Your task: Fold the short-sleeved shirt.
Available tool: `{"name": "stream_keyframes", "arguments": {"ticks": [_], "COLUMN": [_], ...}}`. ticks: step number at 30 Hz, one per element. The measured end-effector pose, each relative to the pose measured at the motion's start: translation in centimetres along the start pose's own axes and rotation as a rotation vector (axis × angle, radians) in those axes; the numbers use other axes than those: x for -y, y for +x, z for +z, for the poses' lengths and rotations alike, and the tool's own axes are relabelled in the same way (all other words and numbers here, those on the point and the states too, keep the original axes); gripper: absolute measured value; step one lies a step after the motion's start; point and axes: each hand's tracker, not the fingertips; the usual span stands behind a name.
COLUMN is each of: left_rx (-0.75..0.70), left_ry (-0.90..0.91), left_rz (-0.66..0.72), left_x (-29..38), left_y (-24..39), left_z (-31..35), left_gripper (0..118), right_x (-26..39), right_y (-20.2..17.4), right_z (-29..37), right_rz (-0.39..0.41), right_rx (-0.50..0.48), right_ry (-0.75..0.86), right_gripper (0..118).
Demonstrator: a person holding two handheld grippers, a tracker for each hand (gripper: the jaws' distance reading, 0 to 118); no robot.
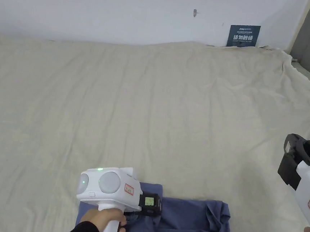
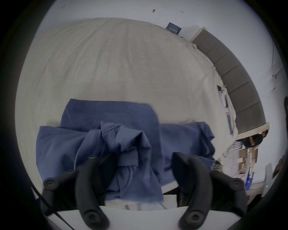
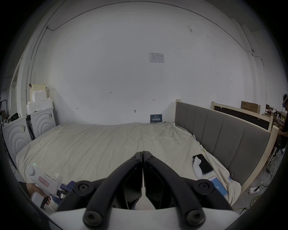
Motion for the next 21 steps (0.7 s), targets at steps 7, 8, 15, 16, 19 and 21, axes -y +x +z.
{"name": "stream_keyframes", "arguments": {"ticks": [7,8,15,16,19,21], "left_rx": [0.040,0.012,-0.222,-0.219,-0.215,-0.224], "left_ry": [0.330,0.383,0.654,0.640,0.647,0.638], "left_rz": [-0.051,-0.060,-0.168,-0.160,-0.142,-0.132], "left_x": [-0.5,-0.5,1.2,1.4,2.5,2.9], "left_y": [-1.2,-1.5,-5.1,-5.6,-7.3,-8.1], "left_z": [9.8,11.1,14.5,14.1,12.7,11.3], "left_gripper": [96,96,42,22,0,0], "right_x": [-0.5,-0.6,-0.8,-0.7,-0.6,-0.4], "right_y": [-0.1,-0.2,-0.6,-0.6,-0.9,-0.9], "right_z": [0.1,0.1,-0.1,-0.1,-0.2,-0.3], "right_rz": [0.002,0.002,-0.001,-0.003,-0.004,-0.014], "right_rx": [-0.011,-0.013,-0.023,-0.024,-0.026,-0.027], "right_ry": [0.014,0.018,0.028,0.028,0.023,0.020], "right_gripper": [0,0,0,0,0,0]}}
